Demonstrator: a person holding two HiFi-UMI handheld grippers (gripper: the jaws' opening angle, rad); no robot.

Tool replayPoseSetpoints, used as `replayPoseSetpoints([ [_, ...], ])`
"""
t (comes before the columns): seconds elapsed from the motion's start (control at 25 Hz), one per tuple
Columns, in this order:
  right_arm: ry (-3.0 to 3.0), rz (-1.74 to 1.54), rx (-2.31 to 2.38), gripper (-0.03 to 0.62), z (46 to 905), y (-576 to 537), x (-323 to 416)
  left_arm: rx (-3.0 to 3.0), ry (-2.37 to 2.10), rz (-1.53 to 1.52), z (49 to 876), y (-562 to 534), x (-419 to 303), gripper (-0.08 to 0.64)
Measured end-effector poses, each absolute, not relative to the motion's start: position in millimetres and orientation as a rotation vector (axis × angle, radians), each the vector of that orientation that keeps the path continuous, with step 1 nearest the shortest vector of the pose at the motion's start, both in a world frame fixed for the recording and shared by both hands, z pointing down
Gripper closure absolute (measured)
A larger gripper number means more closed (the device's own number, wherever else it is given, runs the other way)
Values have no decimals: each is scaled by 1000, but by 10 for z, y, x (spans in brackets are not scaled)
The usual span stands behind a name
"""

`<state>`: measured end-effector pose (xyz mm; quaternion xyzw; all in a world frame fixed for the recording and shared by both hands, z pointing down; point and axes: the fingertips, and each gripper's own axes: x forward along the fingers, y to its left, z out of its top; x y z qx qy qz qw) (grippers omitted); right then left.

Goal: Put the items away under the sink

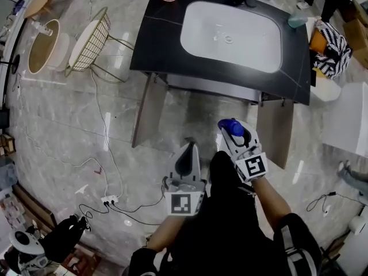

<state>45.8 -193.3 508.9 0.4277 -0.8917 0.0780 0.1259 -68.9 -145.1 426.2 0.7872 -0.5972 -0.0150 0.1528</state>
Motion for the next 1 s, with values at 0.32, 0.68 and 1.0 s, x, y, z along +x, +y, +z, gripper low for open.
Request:
replayPoseSetpoints([
  [0.32, -2584, 253, 1240, 437, 6315, -2216, 616, 2236, -1717, -83, 5485, -1745, -551, 546],
  [0.68, -2639, 181, 1269, 437, 7668, -2708, 660, 2269, -1776, -135, 6987, -2016, -594, 546],
  [1.0, -2630, 165, 1292, 437, 8352, -2879, 720, 2328, -1770, -158, 7461, -1914, -473, 546],
])
